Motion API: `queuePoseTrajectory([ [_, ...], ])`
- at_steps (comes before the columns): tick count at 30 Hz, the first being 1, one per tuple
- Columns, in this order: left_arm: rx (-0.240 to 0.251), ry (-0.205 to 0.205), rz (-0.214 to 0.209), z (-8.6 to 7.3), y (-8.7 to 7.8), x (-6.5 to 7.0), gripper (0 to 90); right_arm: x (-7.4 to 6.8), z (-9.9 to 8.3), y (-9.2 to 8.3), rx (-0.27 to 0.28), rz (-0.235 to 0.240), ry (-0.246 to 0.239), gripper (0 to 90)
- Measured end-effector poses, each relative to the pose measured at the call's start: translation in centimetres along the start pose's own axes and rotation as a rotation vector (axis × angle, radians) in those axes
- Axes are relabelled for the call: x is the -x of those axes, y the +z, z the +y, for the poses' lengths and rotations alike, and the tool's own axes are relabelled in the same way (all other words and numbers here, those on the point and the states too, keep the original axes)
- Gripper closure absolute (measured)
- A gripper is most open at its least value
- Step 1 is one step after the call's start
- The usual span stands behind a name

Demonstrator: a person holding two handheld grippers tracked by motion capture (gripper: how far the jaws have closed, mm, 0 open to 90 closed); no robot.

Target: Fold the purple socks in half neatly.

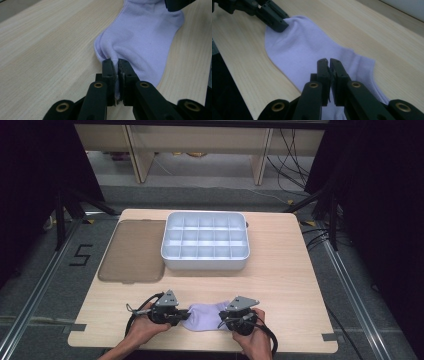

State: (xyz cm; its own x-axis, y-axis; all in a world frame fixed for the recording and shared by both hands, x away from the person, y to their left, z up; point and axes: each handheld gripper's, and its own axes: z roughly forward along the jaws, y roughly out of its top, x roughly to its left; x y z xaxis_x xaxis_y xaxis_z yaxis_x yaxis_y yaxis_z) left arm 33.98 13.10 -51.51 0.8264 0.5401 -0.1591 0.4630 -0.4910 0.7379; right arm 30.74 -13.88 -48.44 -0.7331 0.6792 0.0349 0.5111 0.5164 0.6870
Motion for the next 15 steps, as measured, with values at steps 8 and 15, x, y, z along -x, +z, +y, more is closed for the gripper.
queuePoseTrajectory([
  [8,0.023,0.015,-0.024,0.5,-0.8,0.3,84.5,-0.9,0.6,1.3,-0.024,0.023,-0.037,87.5],
  [15,0.002,0.053,-0.012,0.8,-2.2,0.0,84.5,-2.3,1.4,3.7,-0.090,0.056,-0.092,89.8],
])
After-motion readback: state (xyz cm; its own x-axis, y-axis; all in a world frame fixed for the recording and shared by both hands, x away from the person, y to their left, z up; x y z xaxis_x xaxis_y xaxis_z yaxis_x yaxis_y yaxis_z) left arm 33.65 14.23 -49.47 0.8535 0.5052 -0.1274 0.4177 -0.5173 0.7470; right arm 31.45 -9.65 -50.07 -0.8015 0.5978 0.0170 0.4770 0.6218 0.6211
